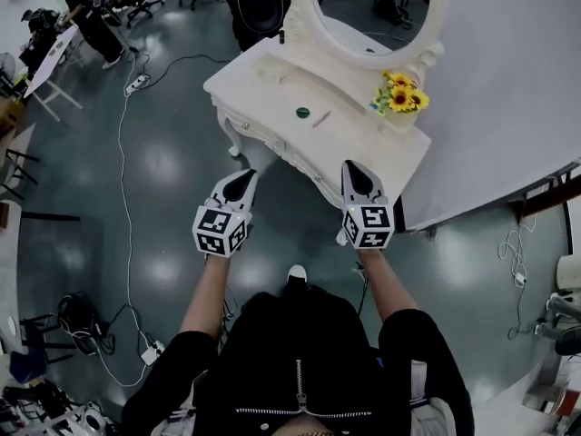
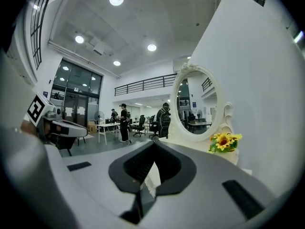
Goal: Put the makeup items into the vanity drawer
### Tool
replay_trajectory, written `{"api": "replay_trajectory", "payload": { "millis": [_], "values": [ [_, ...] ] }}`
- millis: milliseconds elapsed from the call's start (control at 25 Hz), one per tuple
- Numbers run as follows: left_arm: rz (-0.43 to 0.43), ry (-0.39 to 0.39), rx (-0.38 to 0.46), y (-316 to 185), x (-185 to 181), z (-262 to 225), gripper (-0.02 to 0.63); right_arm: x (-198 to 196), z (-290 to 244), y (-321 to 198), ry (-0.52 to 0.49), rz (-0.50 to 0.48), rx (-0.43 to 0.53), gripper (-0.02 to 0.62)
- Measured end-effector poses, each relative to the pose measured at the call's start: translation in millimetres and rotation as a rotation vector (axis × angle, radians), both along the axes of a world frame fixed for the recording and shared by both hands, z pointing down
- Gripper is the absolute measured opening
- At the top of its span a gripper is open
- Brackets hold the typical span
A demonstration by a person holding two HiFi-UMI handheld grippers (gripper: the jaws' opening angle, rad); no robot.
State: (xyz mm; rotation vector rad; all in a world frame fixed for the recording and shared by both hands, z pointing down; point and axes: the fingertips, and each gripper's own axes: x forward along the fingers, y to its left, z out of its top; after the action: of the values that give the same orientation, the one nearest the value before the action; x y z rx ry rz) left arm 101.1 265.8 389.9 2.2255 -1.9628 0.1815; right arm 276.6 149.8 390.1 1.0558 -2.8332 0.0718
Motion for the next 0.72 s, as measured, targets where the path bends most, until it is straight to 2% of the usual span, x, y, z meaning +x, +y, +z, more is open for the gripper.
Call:
{"api": "replay_trajectory", "payload": {
  "millis": [360,720],
  "values": [
    [-0.02,-0.005,0.002,-66.8,-29.8,-6.0,0.023,-28.5,-2.9,-65.7,0.006,-0.021,0.007,0.005],
    [0.056,0.005,0.018,-151.9,-68.0,3.0,0.023,-47.6,11.9,-125.0,0.026,0.069,-0.004,0.005]
  ]
}}
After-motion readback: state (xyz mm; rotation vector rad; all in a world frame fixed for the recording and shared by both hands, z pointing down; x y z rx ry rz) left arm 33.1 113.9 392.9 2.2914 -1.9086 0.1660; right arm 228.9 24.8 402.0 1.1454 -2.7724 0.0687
